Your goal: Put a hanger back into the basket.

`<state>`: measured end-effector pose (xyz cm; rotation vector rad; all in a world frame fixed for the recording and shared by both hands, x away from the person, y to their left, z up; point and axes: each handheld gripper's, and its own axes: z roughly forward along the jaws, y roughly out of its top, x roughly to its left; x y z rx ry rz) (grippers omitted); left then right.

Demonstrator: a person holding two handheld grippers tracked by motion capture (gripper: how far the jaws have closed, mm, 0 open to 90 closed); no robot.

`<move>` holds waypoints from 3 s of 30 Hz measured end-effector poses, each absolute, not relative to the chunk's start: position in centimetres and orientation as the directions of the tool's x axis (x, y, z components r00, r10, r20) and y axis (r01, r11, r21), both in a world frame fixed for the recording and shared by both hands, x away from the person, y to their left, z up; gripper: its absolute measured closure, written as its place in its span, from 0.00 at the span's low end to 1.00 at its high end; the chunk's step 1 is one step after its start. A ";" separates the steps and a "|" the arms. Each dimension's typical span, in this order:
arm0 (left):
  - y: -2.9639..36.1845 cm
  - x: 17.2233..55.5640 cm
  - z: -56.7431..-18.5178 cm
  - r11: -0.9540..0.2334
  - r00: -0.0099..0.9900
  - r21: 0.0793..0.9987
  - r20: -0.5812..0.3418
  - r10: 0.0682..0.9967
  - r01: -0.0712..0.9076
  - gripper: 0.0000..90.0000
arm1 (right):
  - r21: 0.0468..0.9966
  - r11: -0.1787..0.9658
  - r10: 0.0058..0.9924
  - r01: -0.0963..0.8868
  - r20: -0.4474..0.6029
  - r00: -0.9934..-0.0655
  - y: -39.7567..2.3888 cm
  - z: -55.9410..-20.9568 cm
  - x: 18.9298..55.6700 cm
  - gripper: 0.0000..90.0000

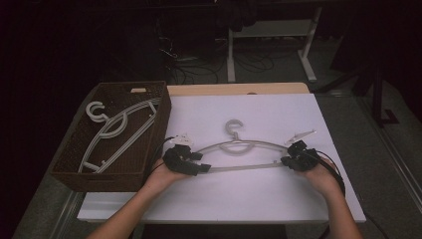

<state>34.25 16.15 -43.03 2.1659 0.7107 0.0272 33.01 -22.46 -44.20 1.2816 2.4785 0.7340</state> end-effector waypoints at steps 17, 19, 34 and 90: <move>12.6 39.0 -42.4 -0.638 0.845 0.643 -0.025 0.535 0.423 0.32 | 0.535 0.478 0.817 0.697 0.022 -0.577 -22.6 -44.4 33.1 0.99; 12.2 39.9 -42.8 -0.648 0.846 0.635 -0.017 0.533 0.421 0.35 | 0.536 0.476 0.817 0.697 0.025 -0.576 -22.6 -44.4 33.1 0.99; 9.8 42.1 -44.4 -0.745 0.894 0.574 0.048 0.446 0.341 0.70 | 0.522 0.485 0.814 0.702 0.024 -0.580 -22.7 -44.7 33.1 0.99; 31.8 37.5 -25.4 -0.473 0.644 0.786 0.129 0.755 0.398 0.92 | 0.745 0.386 0.759 0.544 0.078 -0.646 -20.6 -43.0 30.5 0.08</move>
